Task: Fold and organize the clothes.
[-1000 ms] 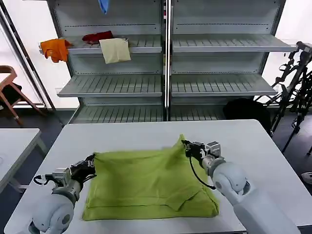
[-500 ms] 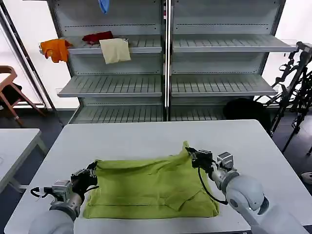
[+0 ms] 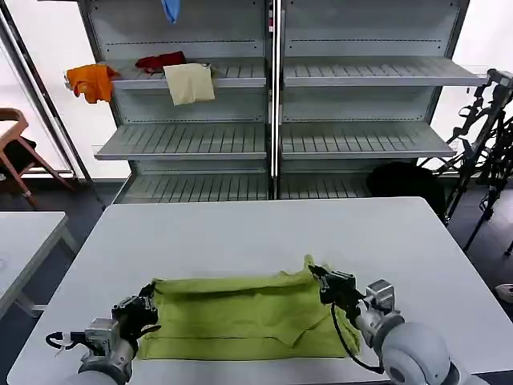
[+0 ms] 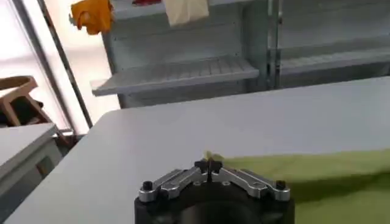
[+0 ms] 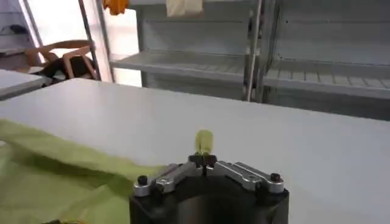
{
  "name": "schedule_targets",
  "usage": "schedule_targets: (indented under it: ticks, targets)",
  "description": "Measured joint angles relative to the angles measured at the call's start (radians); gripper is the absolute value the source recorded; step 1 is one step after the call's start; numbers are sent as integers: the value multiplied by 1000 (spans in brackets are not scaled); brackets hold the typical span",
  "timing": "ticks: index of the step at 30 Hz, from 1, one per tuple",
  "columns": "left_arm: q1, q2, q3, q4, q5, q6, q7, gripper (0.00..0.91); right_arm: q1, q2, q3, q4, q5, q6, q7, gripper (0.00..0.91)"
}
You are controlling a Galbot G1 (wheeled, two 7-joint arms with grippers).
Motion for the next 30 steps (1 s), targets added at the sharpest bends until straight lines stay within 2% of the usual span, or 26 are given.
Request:
schedule_targets:
  ticks: [14,30]
  targets:
    - [55,-16,-2,-2,45,-18,-12,0,-176,-9,77,83,11,5,16,0]
    - [68,-22,-3,18,58,-27,-20,0,-274,2,110,132,29,7,27,0]
